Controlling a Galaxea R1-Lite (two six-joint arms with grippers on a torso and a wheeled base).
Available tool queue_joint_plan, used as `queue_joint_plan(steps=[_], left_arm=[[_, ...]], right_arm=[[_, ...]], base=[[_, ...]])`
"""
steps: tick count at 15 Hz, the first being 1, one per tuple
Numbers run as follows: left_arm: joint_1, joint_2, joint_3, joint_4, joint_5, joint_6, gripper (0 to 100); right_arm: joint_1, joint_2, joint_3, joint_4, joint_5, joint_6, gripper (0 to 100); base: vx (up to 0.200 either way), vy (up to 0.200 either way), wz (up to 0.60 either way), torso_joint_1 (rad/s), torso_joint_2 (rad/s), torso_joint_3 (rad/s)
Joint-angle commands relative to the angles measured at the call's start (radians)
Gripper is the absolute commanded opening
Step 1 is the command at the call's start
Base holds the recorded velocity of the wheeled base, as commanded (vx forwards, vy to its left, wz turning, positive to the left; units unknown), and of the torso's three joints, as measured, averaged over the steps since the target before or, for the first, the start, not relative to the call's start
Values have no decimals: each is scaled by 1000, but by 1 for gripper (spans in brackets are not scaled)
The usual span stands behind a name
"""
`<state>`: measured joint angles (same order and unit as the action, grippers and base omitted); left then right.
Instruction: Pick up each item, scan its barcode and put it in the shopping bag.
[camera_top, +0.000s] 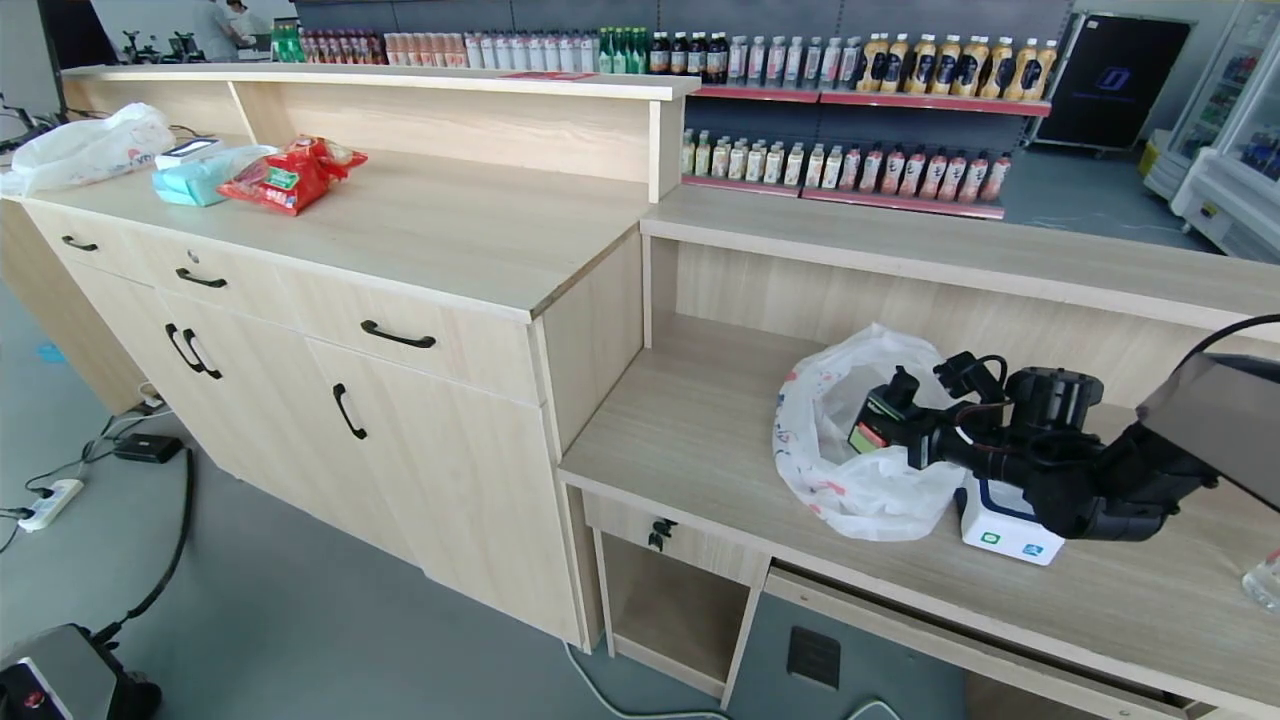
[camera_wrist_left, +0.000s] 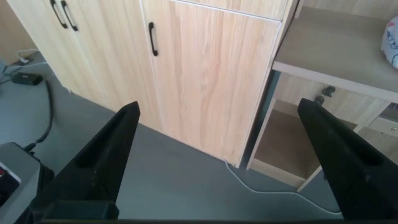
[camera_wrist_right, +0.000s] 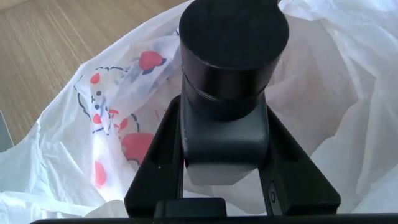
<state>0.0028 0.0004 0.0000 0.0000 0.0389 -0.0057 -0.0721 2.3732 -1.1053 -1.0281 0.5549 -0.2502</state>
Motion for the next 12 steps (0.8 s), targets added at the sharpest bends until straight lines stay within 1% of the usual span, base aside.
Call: queue_joint_plan(steps=[1,5,12], left_arm=[[0,0,0,0,-1,0,100],[0,0,0,0,-1,0,100],[0,0,0,0,1,0,100]], right_arm=[[15,26,-10,-1,0,-1,0],[25,32,-8,-1,0,-3,0],[15,38,21,-3,0,-9,0]], base=[[0,0,0,0,0,0],[0,0,0,0,0,0],[0,0,0,0,0,0]])
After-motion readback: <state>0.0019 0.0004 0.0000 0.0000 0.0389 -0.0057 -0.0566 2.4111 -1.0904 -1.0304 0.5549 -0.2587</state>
